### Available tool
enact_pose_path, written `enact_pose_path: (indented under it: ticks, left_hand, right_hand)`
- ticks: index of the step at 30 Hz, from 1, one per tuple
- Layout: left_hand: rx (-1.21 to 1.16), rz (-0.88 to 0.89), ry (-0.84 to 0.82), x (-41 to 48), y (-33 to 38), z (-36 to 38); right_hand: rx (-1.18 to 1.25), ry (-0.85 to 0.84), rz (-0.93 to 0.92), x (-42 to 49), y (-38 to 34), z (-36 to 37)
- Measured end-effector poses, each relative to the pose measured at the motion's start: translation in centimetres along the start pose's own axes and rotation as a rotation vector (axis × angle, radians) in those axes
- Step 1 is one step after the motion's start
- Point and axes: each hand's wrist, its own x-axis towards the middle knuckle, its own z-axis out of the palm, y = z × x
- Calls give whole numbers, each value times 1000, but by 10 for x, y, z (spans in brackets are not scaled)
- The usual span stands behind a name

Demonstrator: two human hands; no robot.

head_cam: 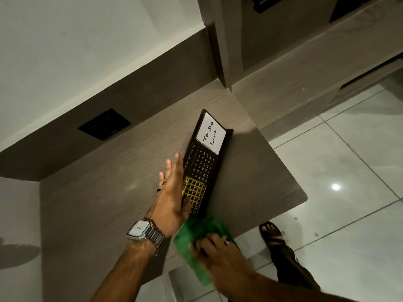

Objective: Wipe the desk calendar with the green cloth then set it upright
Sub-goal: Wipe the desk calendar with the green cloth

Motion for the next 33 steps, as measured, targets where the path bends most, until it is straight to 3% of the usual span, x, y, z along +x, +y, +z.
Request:
enact_pose_path:
  ticks: [2,4,8,11,13,16,21,24,26,30,33]
  left_hand:
    - [-15,-59,18,0,0,2]
    - [-33,-122,13,-1,1,3]
    - [-40,-124,4,0,4,0]
    - [-25,-74,-27,1,11,1]
    - [-20,-7,-20,-2,13,-3]
    - [-70,64,5,-6,15,-7]
    - [-97,-48,-26,-9,17,-12]
    - [-249,-98,-51,-9,19,-14]
    - [-388,-146,-63,-7,21,-16]
    - [-490,-222,-54,-3,17,-17]
    - [-527,-173,-34,-4,16,-15]
  right_hand:
    - [17,68,-17,-11,4,-7]
    - [145,172,76,-11,19,-24]
    - [283,616,352,28,69,-83]
    - [385,746,416,54,102,-107]
    - [345,676,245,66,102,-99]
    - [36,501,-100,78,101,-76]
    - [-58,456,-43,64,131,-60]
    - [-88,331,-292,57,117,-46]
    - [-109,356,-343,69,114,-62]
    - [-88,489,-113,88,124,-105]
    - [-135,422,-318,80,105,-95]
